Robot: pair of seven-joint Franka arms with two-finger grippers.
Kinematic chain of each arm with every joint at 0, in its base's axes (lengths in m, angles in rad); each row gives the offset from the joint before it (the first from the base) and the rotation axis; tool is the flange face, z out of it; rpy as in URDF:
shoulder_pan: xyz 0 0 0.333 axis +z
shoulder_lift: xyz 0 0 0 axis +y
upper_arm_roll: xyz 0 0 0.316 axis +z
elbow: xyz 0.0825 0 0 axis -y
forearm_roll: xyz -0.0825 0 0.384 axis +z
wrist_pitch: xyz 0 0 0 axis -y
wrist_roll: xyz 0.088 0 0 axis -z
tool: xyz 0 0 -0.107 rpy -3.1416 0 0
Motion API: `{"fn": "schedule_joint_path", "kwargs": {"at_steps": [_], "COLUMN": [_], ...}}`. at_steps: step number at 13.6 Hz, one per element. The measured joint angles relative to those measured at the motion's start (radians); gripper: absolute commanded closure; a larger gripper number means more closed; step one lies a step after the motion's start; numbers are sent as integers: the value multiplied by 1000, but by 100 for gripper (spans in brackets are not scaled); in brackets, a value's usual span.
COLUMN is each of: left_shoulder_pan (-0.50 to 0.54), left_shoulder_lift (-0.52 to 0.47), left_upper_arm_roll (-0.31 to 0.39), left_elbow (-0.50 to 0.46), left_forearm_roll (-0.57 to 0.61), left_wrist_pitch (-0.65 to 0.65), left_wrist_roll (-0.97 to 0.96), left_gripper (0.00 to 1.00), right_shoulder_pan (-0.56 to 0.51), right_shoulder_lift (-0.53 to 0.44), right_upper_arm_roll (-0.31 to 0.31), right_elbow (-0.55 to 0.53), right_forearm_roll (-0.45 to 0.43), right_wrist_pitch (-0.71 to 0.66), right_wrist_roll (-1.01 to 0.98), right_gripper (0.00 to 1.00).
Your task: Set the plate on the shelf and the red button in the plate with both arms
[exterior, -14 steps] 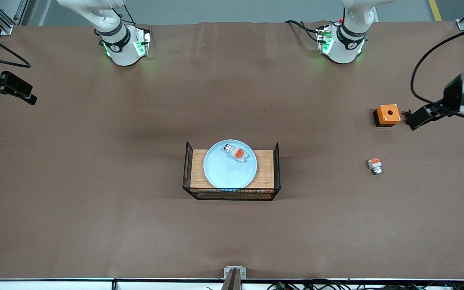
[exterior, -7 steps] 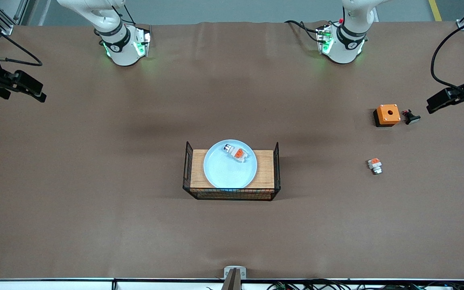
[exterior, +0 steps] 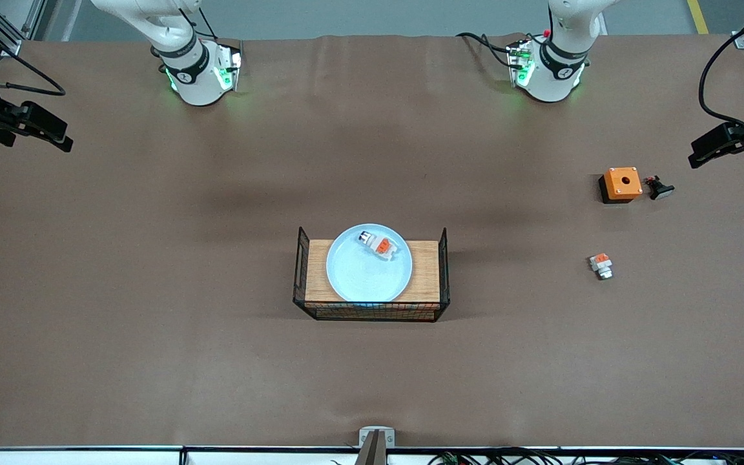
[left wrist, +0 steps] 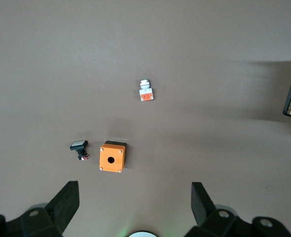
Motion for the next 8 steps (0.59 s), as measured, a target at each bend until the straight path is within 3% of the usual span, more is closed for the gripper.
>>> {"fn": "schedule_joint_path", "kwargs": {"at_steps": [2,5,8], "left_shoulder_pan": [-46,-233,-343], "left_shoulder_lift": [-1,-8,-25], "left_upper_arm_roll": [37,210,292], "left_elbow": [-3,-10,-21], "left_forearm_roll": [-1,-5,-9], "left_wrist_pitch": [1,3,13], "left_wrist_roll": [1,2,2], "left_gripper": [0,0,0], "right_shoulder_pan": [-3,-6,-8], "right_shoulder_lift": [-1,-2,-3], "right_upper_arm_roll": [-2,-6,-9], "right_elbow": [2,2,10], "right_forearm_roll": [5,5,5], "right_wrist_pitch": [1,2,4], "right_wrist_roll": [0,0,0], "right_gripper": [0,0,0]}}
